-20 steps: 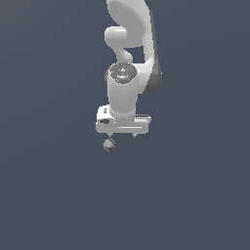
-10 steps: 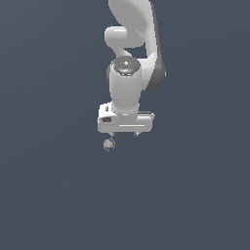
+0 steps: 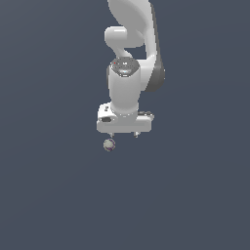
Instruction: Pick up the object and move it to a goal position.
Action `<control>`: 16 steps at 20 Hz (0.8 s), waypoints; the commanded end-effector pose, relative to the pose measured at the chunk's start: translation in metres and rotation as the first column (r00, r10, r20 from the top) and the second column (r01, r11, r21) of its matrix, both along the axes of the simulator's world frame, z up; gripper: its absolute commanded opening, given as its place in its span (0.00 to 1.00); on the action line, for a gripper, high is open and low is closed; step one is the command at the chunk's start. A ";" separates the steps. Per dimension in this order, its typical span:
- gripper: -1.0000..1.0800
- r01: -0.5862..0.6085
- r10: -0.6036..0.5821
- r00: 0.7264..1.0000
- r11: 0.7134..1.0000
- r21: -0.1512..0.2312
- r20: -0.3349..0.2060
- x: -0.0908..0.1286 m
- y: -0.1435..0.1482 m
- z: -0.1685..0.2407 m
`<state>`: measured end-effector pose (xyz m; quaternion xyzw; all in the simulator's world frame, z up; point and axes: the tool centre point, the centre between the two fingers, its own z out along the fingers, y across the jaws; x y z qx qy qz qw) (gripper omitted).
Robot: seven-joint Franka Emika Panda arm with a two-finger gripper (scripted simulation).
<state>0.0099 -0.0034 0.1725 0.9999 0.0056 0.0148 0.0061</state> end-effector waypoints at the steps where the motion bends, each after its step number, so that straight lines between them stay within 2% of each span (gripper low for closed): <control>1: 0.96 0.032 -0.032 0.999 0.999 0.003 -0.001 -0.001 -0.003 -0.004; 5: 0.96 0.110 -0.110 0.994 0.994 0.008 -0.005 -0.003 -0.010 -0.013; 9: 0.96 0.217 -0.216 0.976 0.976 0.014 -0.011 -0.007 -0.021 -0.026; 12: 0.96 0.314 -0.314 0.949 0.949 0.017 -0.016 -0.011 -0.031 -0.038; 16: 0.96 0.446 -0.446 0.895 0.895 0.019 -0.022 -0.017 -0.045 -0.054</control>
